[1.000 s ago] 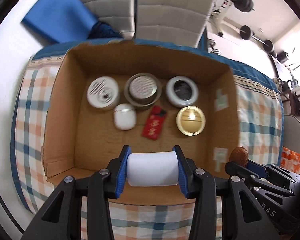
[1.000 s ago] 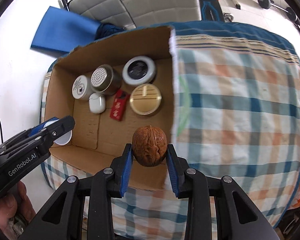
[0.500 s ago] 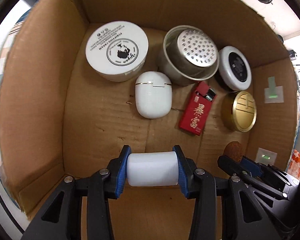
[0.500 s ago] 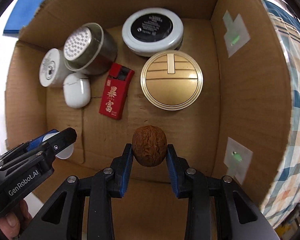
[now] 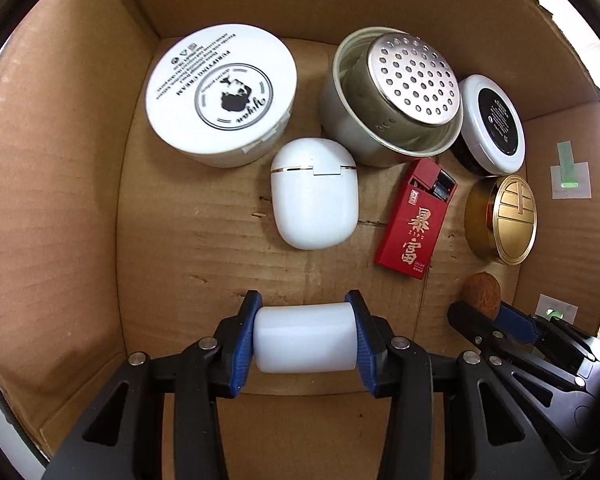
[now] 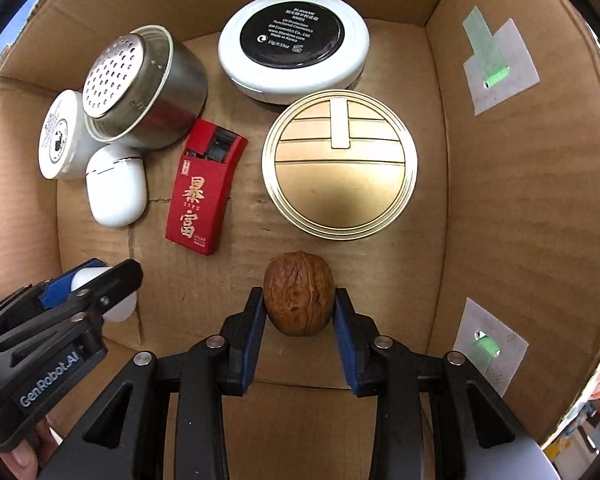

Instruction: Organize rigid objects

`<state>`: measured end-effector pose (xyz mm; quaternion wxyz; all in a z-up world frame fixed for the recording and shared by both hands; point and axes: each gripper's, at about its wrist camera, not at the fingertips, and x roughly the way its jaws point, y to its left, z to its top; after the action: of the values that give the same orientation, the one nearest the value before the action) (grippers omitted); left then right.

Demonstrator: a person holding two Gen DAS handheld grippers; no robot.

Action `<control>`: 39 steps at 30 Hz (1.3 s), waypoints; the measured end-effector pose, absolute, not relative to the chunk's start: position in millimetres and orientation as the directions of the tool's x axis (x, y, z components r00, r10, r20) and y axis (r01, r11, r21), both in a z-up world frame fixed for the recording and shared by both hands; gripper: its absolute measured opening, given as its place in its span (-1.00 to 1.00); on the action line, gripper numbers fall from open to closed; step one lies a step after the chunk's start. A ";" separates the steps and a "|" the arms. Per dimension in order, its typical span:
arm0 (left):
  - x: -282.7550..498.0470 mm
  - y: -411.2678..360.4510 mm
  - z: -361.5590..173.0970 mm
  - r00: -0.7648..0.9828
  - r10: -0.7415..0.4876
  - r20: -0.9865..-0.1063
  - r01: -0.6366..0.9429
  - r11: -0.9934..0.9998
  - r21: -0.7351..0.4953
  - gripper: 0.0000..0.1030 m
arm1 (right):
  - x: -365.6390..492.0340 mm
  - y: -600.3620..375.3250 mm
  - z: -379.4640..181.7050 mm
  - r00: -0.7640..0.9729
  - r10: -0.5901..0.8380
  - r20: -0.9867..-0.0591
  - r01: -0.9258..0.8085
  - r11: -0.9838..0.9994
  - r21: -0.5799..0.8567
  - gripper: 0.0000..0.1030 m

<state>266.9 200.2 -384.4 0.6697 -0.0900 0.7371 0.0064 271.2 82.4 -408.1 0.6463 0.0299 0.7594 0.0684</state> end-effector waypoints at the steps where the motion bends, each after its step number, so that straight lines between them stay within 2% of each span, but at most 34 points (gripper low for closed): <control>1: 264.7 202.8 -379.4 -0.086 -0.119 -0.989 -0.142 0.984 -0.106 -0.22 | 274.2 80.0 -406.7 -0.164 0.125 -0.978 -0.041 0.990 0.133 -0.19; 4: 266.4 200.8 -370.3 -0.079 -0.104 -0.991 -0.143 0.985 -0.092 -0.16 | 277.8 83.0 -406.2 -0.160 0.123 -0.979 -0.033 0.991 0.130 0.08; 7: 266.0 199.6 -354.3 -0.055 -0.094 -0.994 -0.149 0.985 -0.085 0.01 | 276.1 77.6 -398.8 -0.146 0.119 -0.982 -0.039 0.991 0.126 0.17; 10: 264.9 200.4 -339.4 -0.023 -0.085 -0.996 -0.162 0.984 -0.080 0.46 | 275.3 75.7 -389.7 -0.145 0.127 -0.981 -0.040 0.990 0.134 0.20; 14: 260.8 201.5 -316.7 0.015 -0.067 -0.998 -0.174 0.982 -0.068 0.70 | 271.7 75.8 -370.2 -0.128 0.134 -0.983 -0.059 0.988 0.142 0.30; 15: 258.9 201.4 -311.2 0.023 -0.059 -0.998 -0.173 0.983 -0.062 0.74 | 270.1 76.8 -365.5 -0.123 0.130 -0.984 -0.065 0.988 0.139 0.35; 16: 256.4 201.3 -306.1 0.029 -0.055 -0.998 -0.171 0.983 -0.059 0.84 | 268.4 76.8 -358.2 -0.112 0.101 -0.989 -0.073 0.991 0.110 0.56; 17: 254.0 201.6 -298.9 0.042 -0.049 -0.998 -0.173 0.983 -0.055 0.94 | 266.9 76.9 -351.5 -0.097 0.091 -0.991 -0.077 0.992 0.098 0.67; 18: 252.0 201.8 -293.5 0.054 -0.041 -0.998 -0.175 0.983 -0.050 0.96 | 265.4 76.3 -342.5 -0.073 0.092 -0.993 -0.081 0.992 0.098 0.76; 21: 244.7 201.8 -274.6 0.085 -0.028 -0.996 -0.177 0.983 -0.043 0.99 | 259.3 67.9 -320.9 -0.028 0.070 -0.997 -0.087 0.994 0.072 0.79; 24: 232.5 205.6 -256.5 0.129 -0.018 -0.991 -0.177 0.983 -0.041 1.00 | 253.8 61.8 -300.9 0.002 0.077 -0.997 -0.081 0.994 0.076 0.98; 39: 166.7 192.6 -126.2 0.379 0.038 -0.925 -0.149 0.989 -0.020 1.00 | 184.2 16.2 -168.2 0.197 0.118 -0.973 -0.061 0.992 0.108 0.99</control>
<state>166.7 192.6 -126.2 0.8288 -0.0501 0.5544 0.0565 184.2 16.2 -168.2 0.7732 0.0224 0.6311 0.0578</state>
